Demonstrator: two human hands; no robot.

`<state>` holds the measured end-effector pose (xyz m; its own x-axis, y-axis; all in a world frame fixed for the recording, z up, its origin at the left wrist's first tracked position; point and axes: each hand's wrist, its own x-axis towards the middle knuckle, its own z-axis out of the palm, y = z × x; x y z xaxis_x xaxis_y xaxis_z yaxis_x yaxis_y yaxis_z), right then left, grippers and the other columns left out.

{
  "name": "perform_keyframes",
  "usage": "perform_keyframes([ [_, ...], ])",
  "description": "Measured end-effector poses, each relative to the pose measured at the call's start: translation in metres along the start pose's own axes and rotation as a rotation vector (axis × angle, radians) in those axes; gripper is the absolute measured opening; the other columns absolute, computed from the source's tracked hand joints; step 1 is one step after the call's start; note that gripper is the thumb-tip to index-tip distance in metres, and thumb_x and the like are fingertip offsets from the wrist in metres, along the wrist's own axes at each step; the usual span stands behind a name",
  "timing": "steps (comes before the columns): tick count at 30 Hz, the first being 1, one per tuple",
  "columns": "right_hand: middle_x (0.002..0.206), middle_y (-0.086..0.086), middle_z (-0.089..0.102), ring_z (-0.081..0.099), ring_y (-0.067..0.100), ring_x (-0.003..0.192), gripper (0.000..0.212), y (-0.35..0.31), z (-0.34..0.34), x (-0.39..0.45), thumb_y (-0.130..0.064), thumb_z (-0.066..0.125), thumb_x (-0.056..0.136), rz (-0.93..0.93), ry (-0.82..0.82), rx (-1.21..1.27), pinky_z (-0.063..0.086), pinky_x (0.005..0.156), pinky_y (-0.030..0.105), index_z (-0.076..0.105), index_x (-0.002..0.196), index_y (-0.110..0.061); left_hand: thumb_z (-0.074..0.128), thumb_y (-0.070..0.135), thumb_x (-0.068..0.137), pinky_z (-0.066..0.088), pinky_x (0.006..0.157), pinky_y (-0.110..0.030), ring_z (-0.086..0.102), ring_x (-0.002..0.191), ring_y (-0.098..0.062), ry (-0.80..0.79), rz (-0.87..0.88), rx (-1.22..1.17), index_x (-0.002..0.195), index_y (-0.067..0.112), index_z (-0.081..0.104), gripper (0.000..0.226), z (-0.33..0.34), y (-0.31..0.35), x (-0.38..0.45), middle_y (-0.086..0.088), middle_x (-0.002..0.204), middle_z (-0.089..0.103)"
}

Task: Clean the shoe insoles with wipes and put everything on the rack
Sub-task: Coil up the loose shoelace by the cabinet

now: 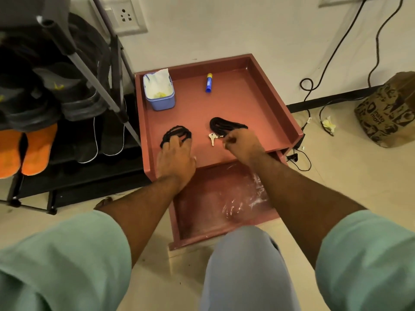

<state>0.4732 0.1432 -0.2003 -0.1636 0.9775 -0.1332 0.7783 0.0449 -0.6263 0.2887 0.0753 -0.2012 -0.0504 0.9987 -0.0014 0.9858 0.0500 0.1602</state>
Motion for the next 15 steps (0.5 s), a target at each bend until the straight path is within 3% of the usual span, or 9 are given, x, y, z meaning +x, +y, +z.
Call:
perform_keyframes([
  [3,0.107,0.005,0.067,0.062,0.022,0.098,0.029,-0.007,-0.006,0.035,-0.013,0.07,0.079,-0.004,0.056,-0.05,0.05,0.084,0.028,0.069,0.107,-0.016,0.058,0.044,0.093,0.04,0.099,-0.047,0.039,0.124,-0.034,-0.018,-0.15,-0.015,0.149,0.023,0.031,0.066,0.001,-0.008,0.029,-0.014,0.149,0.026],
  [7,0.135,0.007,0.049,0.048,0.027,0.122,0.069,-0.003,-0.007,0.07,-0.018,0.072,0.077,0.019,-0.109,-0.256,0.044,0.098,0.037,0.043,0.14,-0.022,0.073,0.041,0.084,0.046,0.094,-0.049,0.024,0.138,-0.041,-0.231,-0.288,-0.139,0.154,0.04,0.009,0.095,0.006,-0.017,0.063,-0.006,0.163,-0.009],
  [9,0.142,0.007,0.043,0.045,0.028,0.126,0.08,0.001,-0.005,0.084,-0.027,0.073,0.077,0.098,-0.17,-0.242,0.042,0.101,0.039,0.033,0.145,-0.021,0.079,0.032,0.08,0.048,0.092,-0.045,0.027,0.138,-0.043,-0.325,-0.326,-0.182,0.154,0.046,0.005,0.105,0.007,-0.02,0.079,-0.009,0.161,-0.002],
  [11,0.14,0.009,0.045,0.047,0.029,0.123,0.08,0.004,0.001,0.093,-0.038,0.073,0.076,0.153,-0.175,-0.217,0.044,0.099,0.04,0.034,0.143,-0.018,0.082,0.028,0.076,0.053,0.091,-0.044,0.037,0.131,-0.042,-0.368,-0.337,-0.187,0.153,0.049,0.009,0.108,0.006,-0.019,0.094,-0.011,0.152,0.017],
  [15,0.121,0.007,0.051,0.05,0.03,0.111,0.065,-0.004,0.011,0.1,-0.053,0.071,0.072,0.21,-0.134,-0.379,0.047,0.09,0.047,0.05,0.124,-0.021,0.079,0.022,0.077,0.057,0.085,-0.043,0.049,0.117,-0.037,-0.419,-0.385,-0.205,0.143,0.038,0.043,0.077,0.007,-0.01,0.111,-0.01,0.136,0.036],
])
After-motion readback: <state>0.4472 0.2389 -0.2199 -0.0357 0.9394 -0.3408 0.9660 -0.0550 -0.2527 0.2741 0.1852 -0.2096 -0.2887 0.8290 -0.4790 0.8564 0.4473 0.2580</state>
